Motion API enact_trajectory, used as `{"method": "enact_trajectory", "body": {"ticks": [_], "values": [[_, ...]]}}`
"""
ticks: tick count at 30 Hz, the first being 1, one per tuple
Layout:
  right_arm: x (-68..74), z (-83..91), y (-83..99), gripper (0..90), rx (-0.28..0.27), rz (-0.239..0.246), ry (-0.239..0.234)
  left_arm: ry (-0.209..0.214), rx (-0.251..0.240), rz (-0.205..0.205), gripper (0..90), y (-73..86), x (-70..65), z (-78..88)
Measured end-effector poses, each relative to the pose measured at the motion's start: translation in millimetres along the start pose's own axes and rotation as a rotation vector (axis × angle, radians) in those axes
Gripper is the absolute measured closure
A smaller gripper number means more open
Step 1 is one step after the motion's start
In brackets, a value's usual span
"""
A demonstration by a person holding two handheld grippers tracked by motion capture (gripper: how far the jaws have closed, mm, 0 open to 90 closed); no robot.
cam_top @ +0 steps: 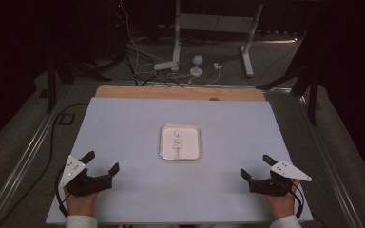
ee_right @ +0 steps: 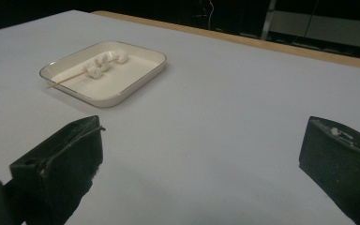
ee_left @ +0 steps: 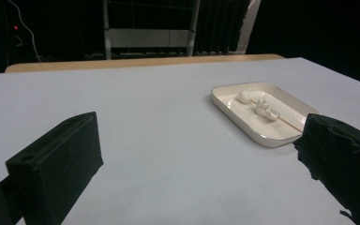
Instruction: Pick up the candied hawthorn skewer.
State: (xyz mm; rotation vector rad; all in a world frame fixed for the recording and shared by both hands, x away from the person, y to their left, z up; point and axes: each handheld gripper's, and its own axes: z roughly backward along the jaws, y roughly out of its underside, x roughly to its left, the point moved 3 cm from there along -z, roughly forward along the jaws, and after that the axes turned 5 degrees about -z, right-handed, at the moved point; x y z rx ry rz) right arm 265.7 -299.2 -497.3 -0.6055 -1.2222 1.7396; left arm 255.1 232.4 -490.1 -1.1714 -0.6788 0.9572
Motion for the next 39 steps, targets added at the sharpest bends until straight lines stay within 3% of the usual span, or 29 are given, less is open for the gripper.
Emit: {"method": "enact_trajectory", "body": {"ticks": [8, 14, 22, 30, 39], "values": [[-0.8, -1.8, 0.0, 0.0, -0.007, -0.011, 0.005, -0.023, 0.002, -0.039, 0.6, 1.5, -0.5, 1.2], [0.5, -3.8, -1.0, 0.0, -0.013, -0.004, 0.006, -0.035, 0.032, -0.023, 0.6, 0.0, -1.0, 1.7], [-1.7, -0.9, -1.4, 0.0, -0.027, -0.020, 0.014, -0.036, 0.025, -0.023, 0.6, -11.3, -4.4, 1.1], [-5.0, 0.4, -1.3, 0.0, -0.030, -0.033, 0.023, -0.050, 0.046, -0.016, 0.6, -27.2, -8.1, -6.8], [-3.5, 0.2, -1.0, 0.0, -0.027, -0.022, 0.024, -0.040, 0.049, -0.018, 0.6, -39.2, -18.0, -26.9]]}}
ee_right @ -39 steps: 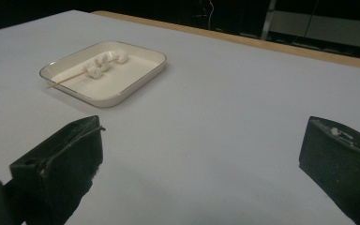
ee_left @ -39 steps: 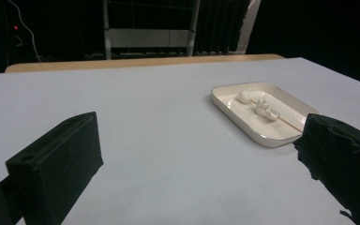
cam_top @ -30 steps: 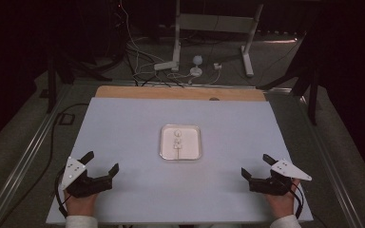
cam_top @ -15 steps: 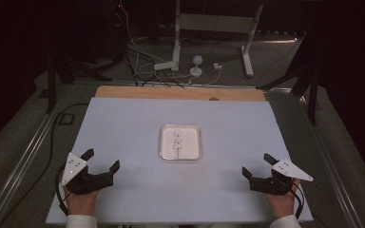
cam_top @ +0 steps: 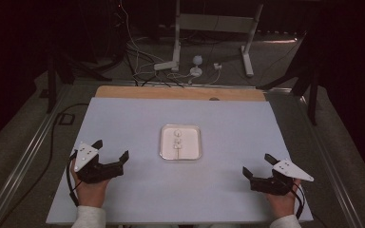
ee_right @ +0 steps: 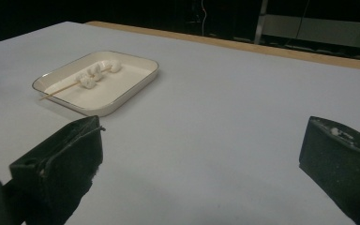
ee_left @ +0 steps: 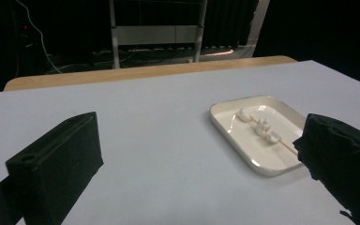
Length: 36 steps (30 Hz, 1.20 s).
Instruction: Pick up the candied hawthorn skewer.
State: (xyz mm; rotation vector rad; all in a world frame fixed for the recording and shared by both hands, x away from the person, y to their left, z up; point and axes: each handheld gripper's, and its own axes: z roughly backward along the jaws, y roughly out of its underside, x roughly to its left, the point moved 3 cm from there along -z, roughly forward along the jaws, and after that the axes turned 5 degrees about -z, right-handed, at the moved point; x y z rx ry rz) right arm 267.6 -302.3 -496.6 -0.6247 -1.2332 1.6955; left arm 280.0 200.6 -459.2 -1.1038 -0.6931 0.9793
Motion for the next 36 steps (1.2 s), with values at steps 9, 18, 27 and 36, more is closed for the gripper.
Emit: {"method": "enact_trajectory", "body": {"ticks": [9, 18, 27, 36], "values": [[-0.1, 0.0, 0.1, 0.0, -0.002, -0.004, 0.004, 0.013, 0.009, -0.016, 0.6, -10.3, -13.3, -23.5], [-1.0, 0.3, -0.2, 0.0, -0.004, -0.008, 0.009, 0.025, 0.021, -0.025, 0.6, -15.5, -25.3, -44.9], [-1.4, 0.3, -0.1, 0.0, -0.005, -0.009, 0.011, 0.035, 0.046, -0.024, 0.6, -14.3, -35.8, -67.7], [-2.2, 0.2, 0.1, 0.0, -0.004, -0.008, 0.013, 0.043, 0.066, -0.031, 0.5, -14.9, -46.2, -85.4]]}}
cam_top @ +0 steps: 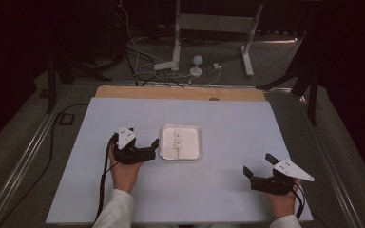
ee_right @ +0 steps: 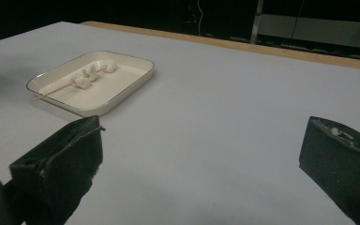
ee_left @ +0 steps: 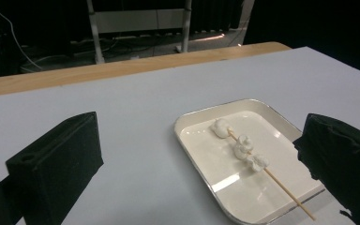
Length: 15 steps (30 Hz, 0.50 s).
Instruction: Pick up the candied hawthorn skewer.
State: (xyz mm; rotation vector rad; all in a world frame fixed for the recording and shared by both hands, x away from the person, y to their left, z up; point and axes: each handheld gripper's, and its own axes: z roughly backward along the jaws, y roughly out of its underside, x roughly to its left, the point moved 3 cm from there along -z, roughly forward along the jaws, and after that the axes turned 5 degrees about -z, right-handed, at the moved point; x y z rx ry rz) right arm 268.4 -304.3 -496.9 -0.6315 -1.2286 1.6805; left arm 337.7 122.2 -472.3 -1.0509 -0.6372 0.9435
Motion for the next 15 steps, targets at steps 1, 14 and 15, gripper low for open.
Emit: {"method": "enact_trajectory", "body": {"ticks": [1, 14, 15], "values": [[0.0, 0.0, 0.0, 0.0, 0.000, 0.000, 0.000, -0.001, 0.003, 0.001, 0.6, 0.3, -1.1, -2.5], [-0.1, -0.4, 0.4, 0.0, 0.007, 0.003, -0.001, 0.024, 0.070, 0.001, 0.6, 8.2, -17.2, -30.8], [0.0, -0.5, 0.5, 0.0, 0.008, 0.003, -0.002, 0.030, 0.075, 0.002, 0.6, 9.1, -20.8, -34.5]]}}
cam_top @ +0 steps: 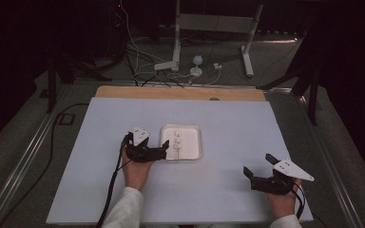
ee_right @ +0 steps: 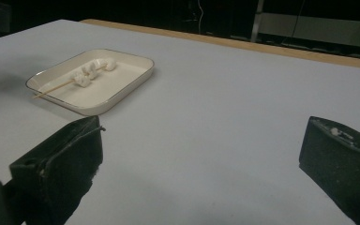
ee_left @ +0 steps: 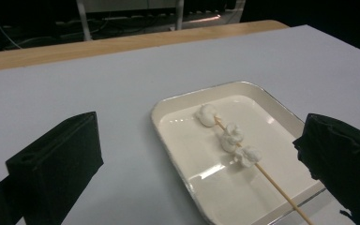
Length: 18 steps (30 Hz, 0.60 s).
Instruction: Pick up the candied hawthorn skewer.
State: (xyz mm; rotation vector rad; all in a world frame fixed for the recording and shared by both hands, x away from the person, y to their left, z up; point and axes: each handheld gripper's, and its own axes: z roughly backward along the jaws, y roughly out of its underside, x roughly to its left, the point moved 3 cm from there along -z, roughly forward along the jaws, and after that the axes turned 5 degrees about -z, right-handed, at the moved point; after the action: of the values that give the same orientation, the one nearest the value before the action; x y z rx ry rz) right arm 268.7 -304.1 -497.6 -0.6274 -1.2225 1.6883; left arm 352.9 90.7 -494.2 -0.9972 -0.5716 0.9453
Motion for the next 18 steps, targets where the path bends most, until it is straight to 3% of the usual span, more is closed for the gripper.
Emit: {"method": "enact_trajectory", "body": {"ticks": [14, 18], "values": [[0.0, -0.1, 0.2, 0.0, 0.002, 0.001, 0.000, 0.034, 0.067, -0.007, 0.8, 5.4, -22.9, -24.5], [0.0, -0.1, 0.2, 0.0, 0.003, 0.002, 0.001, 0.077, 0.105, 0.014, 3.4, 7.9, -29.7, -31.1]]}}
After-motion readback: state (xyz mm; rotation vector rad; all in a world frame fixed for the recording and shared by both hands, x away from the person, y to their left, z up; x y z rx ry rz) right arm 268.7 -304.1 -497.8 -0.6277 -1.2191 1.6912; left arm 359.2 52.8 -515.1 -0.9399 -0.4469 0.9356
